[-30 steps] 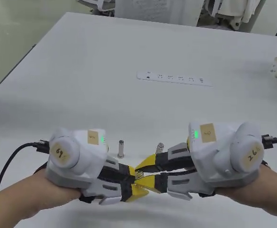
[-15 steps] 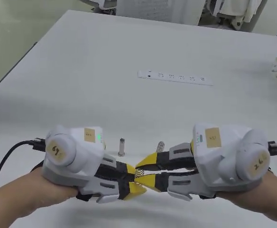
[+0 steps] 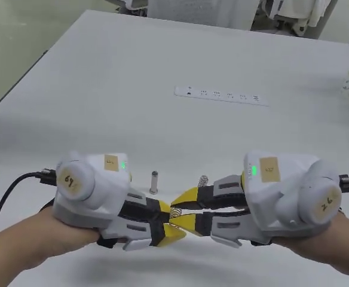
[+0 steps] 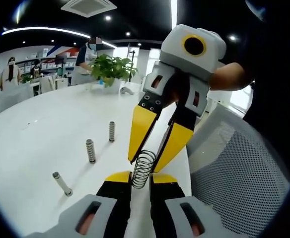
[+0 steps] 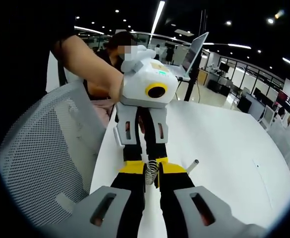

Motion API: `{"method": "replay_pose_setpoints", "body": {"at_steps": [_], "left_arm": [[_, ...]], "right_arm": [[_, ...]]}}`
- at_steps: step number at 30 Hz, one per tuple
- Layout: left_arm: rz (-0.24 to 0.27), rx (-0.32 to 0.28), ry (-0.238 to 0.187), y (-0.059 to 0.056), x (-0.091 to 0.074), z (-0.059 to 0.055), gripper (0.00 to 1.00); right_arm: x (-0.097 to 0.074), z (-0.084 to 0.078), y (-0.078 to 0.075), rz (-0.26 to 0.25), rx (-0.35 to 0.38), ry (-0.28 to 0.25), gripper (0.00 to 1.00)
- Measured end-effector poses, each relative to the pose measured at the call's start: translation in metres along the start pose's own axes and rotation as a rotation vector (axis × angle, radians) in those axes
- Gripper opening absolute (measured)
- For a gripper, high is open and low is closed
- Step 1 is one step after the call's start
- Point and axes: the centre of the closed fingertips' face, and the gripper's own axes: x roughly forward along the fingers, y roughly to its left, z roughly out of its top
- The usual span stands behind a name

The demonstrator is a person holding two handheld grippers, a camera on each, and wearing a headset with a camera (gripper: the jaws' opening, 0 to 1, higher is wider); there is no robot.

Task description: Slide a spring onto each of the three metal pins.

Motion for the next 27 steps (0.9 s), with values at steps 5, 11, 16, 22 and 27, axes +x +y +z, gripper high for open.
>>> {"method": "replay_pose_setpoints", "body": {"at_steps": [5, 11, 16, 22, 27], "left_arm": [[0.009, -0.006, -0.005, 0.002, -0.001, 0.0, 0.1], [0.029, -0.016, 0.0, 0.006, -0.002, -0.003, 0.16], [0.055, -0.031, -0.008, 0.012, -0.008, -0.003, 0.21], [0.091, -0.048, -0.011, 0.019, -0.017, -0.007, 0.26], [0.117, -0.065, -0.013, 0.024, -0.024, -0.012, 0.29]], "right_arm": [[0.0, 0.0, -0.002, -0.008, -0.001, 0.001, 0.07], [-0.001, 0.001, -0.005, -0.017, 0.004, -0.003, 0.07], [-0.001, 0.0, -0.006, -0.021, -0.013, 0.009, 0.07], [0.0, -0.001, -0.005, -0.016, -0.031, 0.02, 0.07], [0.0, -0.002, -0.006, -0.017, -0.033, 0.026, 0.07]]}}
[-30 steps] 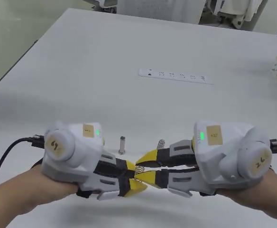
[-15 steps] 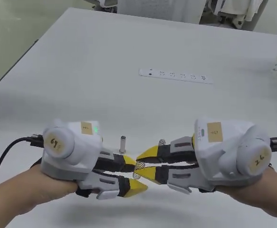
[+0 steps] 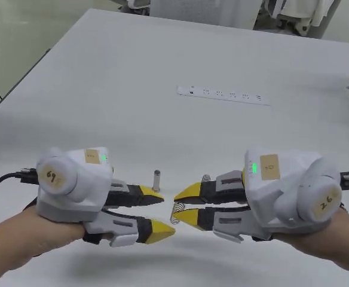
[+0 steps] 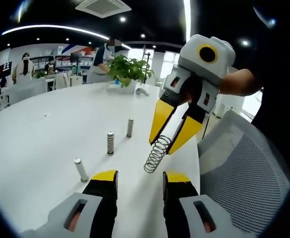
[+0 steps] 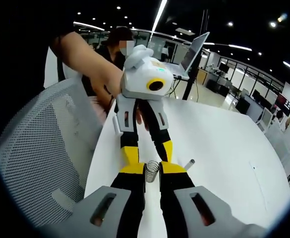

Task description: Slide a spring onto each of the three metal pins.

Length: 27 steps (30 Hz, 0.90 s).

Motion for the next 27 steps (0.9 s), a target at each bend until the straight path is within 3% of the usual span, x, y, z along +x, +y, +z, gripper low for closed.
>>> {"method": "replay_pose_setpoints", "body": {"at_steps": [6, 21, 27], "left_arm": [[0.039, -0.016, -0.003, 0.006, -0.008, -0.007, 0.39], [0.138, -0.048, -0.044, 0.021, -0.025, -0.012, 0.71], [0.154, -0.066, -0.053, 0.025, -0.029, -0.016, 0.82]], "right_arm": [[0.0, -0.001, -0.001, -0.004, 0.002, 0.006, 0.07], [-0.002, -0.005, -0.006, -0.021, 0.002, 0.021, 0.07], [-0.003, -0.007, -0.009, -0.031, -0.001, 0.029, 0.07]]}}
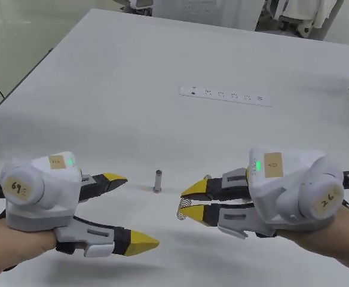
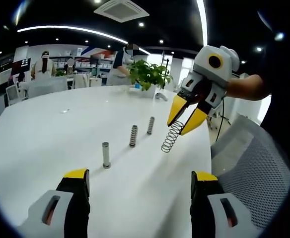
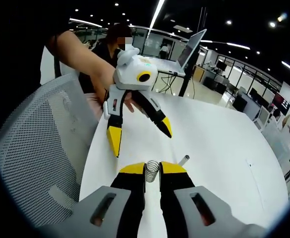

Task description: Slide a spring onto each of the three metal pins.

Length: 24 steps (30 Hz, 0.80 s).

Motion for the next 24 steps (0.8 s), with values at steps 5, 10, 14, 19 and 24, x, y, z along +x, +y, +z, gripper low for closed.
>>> {"method": "replay_pose_setpoints", "body": {"at_steps": [5, 10, 14, 19, 24], "left_arm": [[0.015, -0.015, -0.012, 0.002, -0.003, -0.002, 0.93], [0.035, -0.012, -0.031, 0.006, -0.006, -0.001, 0.98], [0.053, -0.019, -0.036, 0.009, -0.009, -0.003, 0.98], [0.055, -0.029, -0.036, 0.009, -0.011, -0.005, 0.98], [0.059, -0.03, -0.038, 0.01, -0.013, -0.006, 0.98]], "right_arm": [[0.0, 0.001, -0.002, -0.004, -0.002, 0.003, 0.08], [0.0, 0.0, -0.007, -0.01, 0.002, 0.008, 0.08], [0.001, -0.001, -0.009, -0.013, 0.003, 0.014, 0.08], [0.003, 0.0, -0.014, -0.021, 0.001, 0.013, 0.08], [0.005, 0.002, -0.02, -0.029, 0.0, 0.014, 0.08]]}}
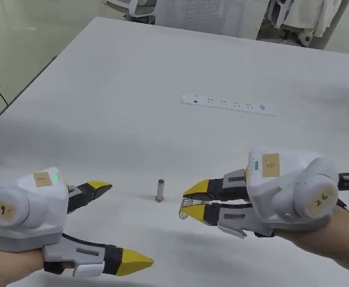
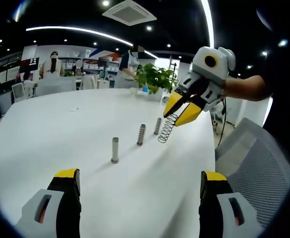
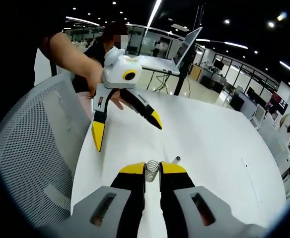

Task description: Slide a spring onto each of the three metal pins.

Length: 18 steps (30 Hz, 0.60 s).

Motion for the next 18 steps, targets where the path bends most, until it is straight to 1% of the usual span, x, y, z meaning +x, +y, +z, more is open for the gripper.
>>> {"method": "replay_pose_setpoints", "body": {"at_steps": [3, 9, 13, 18], "left_arm": [[0.001, -0.013, -0.001, 0.0, 0.0, 0.0, 0.98], [0.005, -0.012, 0.001, 0.0, -0.001, -0.001, 0.98], [0.004, -0.018, 0.003, 0.0, -0.002, -0.001, 0.98], [0.008, -0.02, 0.003, 0.001, -0.003, -0.001, 0.98]], "right_arm": [[0.001, 0.001, -0.003, -0.002, -0.004, 0.002, 0.08], [0.007, 0.004, -0.015, -0.012, -0.001, 0.002, 0.08], [0.01, 0.004, -0.02, -0.011, -0.013, 0.008, 0.08], [0.017, 0.006, -0.029, -0.025, -0.018, 0.011, 0.08]]}}
